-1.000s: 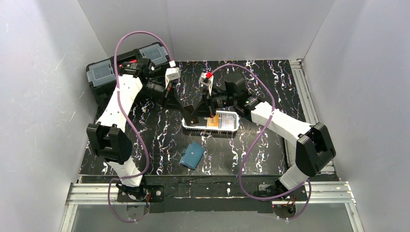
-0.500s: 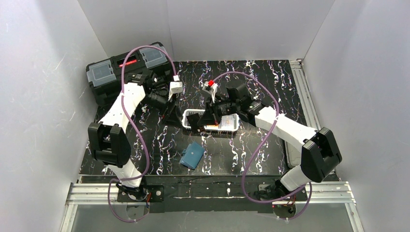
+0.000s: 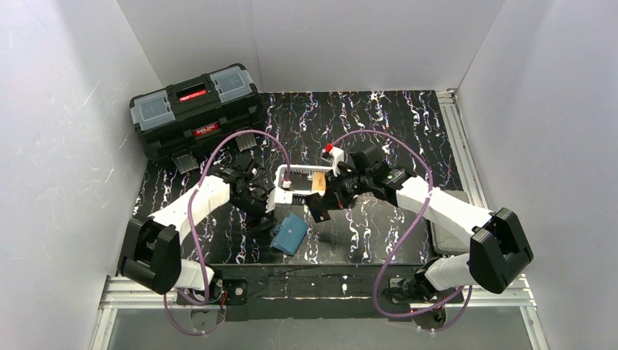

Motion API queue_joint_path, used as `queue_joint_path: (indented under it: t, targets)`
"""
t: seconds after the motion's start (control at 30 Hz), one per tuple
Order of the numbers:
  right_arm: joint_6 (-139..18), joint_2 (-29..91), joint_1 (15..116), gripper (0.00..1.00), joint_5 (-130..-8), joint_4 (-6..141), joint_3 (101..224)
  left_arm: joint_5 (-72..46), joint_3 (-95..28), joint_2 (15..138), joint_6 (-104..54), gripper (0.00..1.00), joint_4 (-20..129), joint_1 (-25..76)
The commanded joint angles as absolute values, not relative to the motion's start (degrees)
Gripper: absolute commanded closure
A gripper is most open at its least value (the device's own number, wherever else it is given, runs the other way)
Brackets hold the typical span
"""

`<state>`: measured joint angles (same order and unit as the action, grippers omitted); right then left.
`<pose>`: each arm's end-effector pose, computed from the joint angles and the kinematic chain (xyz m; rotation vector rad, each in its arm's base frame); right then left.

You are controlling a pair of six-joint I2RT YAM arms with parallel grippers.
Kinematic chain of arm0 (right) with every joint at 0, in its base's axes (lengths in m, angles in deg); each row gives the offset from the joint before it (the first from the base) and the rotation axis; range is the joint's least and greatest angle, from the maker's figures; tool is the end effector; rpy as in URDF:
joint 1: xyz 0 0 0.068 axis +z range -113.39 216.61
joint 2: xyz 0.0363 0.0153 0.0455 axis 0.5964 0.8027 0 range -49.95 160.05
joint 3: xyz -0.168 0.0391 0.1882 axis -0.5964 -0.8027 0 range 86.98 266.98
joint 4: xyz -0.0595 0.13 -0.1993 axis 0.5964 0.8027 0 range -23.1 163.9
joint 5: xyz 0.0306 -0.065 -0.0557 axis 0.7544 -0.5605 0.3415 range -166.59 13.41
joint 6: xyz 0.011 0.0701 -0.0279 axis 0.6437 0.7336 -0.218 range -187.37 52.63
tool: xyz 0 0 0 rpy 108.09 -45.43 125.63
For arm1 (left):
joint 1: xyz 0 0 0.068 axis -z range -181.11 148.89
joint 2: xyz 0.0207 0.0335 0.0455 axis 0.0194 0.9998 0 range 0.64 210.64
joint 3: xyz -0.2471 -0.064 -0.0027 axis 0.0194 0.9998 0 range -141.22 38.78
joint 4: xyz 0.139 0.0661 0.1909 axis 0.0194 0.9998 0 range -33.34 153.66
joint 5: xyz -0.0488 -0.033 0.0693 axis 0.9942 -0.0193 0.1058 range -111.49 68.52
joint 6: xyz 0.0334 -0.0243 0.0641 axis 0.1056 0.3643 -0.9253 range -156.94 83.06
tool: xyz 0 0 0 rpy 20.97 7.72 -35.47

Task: Put the credit cards into the card holder
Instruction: Open the card holder at the center of the board.

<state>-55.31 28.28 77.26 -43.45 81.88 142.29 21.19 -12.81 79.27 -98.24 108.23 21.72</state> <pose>0.2076 0.2248 0.2421 -0.9032 2.1726 1.1261 0.1910 -0.1280 0.1854 1.8043 1.8495 -0.8674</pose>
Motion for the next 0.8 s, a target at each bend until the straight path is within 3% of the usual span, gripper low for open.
queue_joint_path:
  t: [0.0,0.2,0.77]
  targets:
    - [-53.87,25.34,77.69,0.99,-45.74,82.76,141.27,14.71,-11.79,78.64,-94.41,0.27,95.06,23.36]
    - [-53.62,24.22,77.66,0.99,-46.21,82.16,141.33,10.35,-7.97,80.31,-95.66,0.25,88.43,23.98]
    - [-51.51,24.97,77.09,0.99,-46.56,78.63,140.71,16.33,-9.98,86.96,-92.29,0.25,89.37,28.69]
